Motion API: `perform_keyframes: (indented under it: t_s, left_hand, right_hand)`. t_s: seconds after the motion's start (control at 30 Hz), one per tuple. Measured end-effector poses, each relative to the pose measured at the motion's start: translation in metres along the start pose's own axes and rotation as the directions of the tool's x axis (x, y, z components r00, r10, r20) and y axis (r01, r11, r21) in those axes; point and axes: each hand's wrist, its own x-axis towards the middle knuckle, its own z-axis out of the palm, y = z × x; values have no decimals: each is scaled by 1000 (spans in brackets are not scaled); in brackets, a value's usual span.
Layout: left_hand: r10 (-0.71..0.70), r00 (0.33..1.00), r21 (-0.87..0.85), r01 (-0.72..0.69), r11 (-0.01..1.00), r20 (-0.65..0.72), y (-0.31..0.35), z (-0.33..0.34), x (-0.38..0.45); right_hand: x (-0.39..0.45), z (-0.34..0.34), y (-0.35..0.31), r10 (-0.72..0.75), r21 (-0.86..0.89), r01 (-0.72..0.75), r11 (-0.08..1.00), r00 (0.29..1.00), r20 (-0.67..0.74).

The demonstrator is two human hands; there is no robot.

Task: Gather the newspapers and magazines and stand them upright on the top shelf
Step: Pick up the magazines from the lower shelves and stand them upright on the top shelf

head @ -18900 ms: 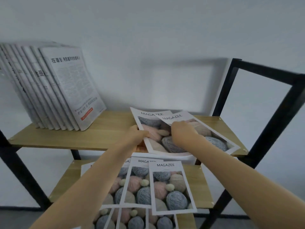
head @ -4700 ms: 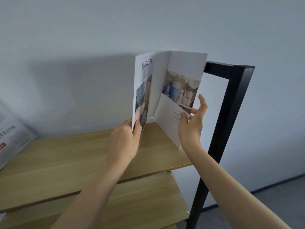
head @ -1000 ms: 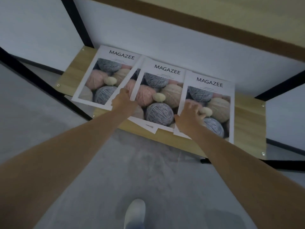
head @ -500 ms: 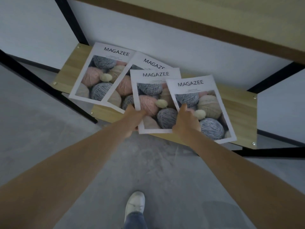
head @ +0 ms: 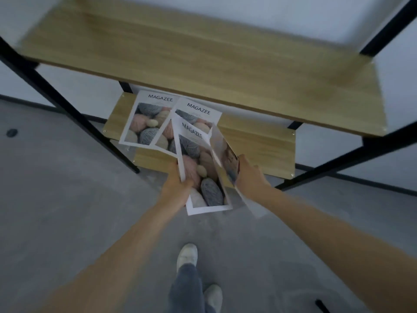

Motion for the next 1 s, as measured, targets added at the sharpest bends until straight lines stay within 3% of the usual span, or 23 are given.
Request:
perform_keyframes:
  t_s: [0.3, 0.53, 0.77, 1.0]
  left_hand:
    - [152, 986, 150, -140, 979, -68, 71, -59, -177]
    - [372, 901, 181, -337, 924, -222, 120, -94, -293]
    - [600, 729, 235, -553, 800, -330, 190, -118, -355]
    - [748, 520, 258, -721, 643, -413, 269, -136, -386]
  right_hand:
    - [-190, -59, -57, -36, 197, 36, 980, 999, 0]
    - [-313, -111, -84, -158, 276, 202, 940, 972, -174]
    - [-387, -182, -98, -266, 256, 395, 882, 867, -421]
    - [-429, -258, -103, -313, 234, 579, 781, 688, -654]
